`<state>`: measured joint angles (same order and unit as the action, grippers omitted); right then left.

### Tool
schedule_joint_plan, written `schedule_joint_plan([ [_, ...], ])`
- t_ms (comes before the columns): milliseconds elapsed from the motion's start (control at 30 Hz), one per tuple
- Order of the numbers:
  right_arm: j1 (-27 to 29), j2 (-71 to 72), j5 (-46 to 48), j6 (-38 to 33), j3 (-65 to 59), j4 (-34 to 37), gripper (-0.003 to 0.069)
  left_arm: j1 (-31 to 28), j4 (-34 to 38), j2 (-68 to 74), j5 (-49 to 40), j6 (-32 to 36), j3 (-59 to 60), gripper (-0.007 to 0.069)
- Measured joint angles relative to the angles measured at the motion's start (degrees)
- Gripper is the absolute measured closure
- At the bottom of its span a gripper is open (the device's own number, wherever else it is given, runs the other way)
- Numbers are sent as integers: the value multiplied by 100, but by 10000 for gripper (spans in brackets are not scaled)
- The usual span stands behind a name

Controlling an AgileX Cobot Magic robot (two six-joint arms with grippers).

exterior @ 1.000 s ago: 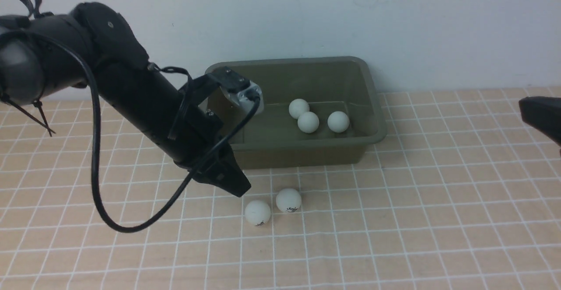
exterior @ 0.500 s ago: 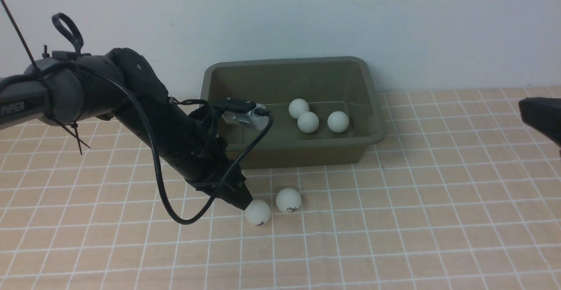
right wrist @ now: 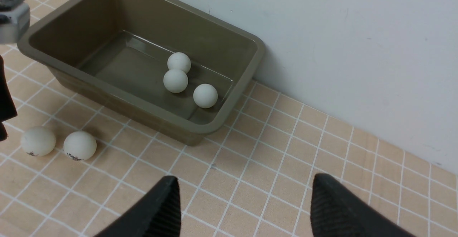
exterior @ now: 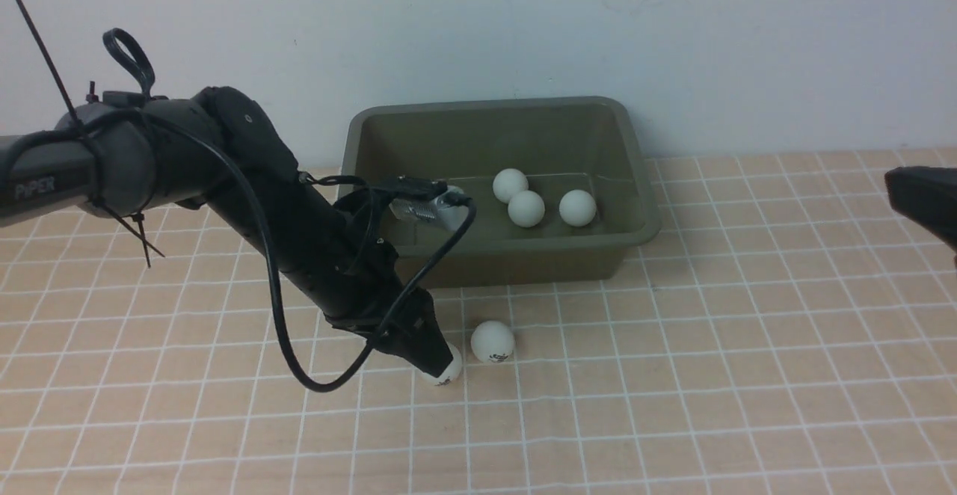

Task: Put the table tennis balls into the box on the light coffee tablecloth.
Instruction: 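Reach for and grasp a ping pong ball on the table beside the basket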

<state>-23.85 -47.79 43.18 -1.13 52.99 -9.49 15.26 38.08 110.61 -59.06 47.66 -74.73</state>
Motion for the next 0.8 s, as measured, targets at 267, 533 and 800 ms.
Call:
schedule_joint_plan([
  [267,0,0,0,0,0,0,209,1009,-1693,0,1074,-935,0,189],
  [533,0,0,44,0,0,0,209,1173,-2380,0,1378,-1621,0,188],
  [800,0,0,62,0,0,0,209,1173,-2432,16,1775,-1651,0,187],
])
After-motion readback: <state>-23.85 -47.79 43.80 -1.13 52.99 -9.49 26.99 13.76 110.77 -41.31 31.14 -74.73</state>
